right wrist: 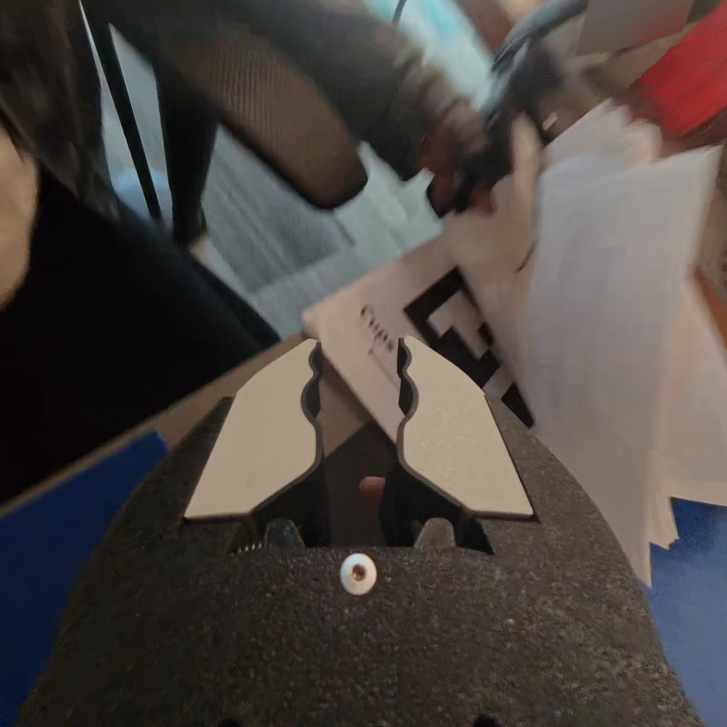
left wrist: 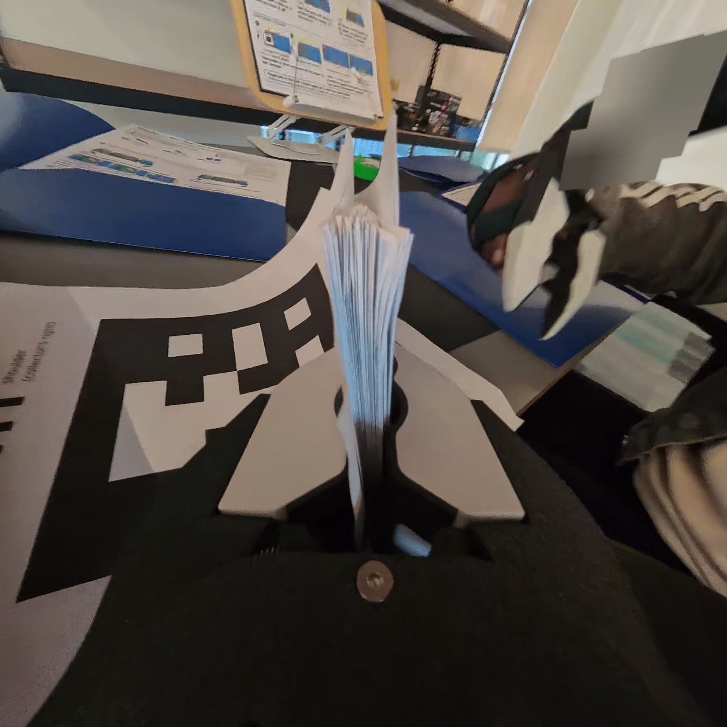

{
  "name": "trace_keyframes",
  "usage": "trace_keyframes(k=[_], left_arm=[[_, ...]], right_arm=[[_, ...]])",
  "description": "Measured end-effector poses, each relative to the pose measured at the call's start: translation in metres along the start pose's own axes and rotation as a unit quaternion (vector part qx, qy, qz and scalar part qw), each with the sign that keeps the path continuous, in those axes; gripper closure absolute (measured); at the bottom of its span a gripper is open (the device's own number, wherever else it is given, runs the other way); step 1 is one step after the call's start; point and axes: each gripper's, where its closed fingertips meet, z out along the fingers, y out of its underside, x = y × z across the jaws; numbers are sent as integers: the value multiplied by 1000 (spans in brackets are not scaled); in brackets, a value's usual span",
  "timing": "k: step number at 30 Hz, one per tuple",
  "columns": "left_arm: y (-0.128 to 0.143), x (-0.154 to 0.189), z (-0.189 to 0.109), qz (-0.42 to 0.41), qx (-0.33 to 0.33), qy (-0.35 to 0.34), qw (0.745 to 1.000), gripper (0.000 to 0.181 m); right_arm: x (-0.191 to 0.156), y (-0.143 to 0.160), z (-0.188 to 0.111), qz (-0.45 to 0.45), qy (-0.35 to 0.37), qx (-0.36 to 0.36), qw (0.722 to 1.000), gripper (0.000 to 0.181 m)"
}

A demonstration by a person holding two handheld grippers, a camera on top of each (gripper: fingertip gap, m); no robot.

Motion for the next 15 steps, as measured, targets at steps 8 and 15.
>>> trace_keyframes(k=[8,15], left_arm=[[7,5,4,15,-19,14,1000,168],[6,6,3,10,-7,23,1000,168]], right_arm=[[-13,24,37,-85,-46,-70,993,159],[-18,26,44,-92,-91,-87,988,162]])
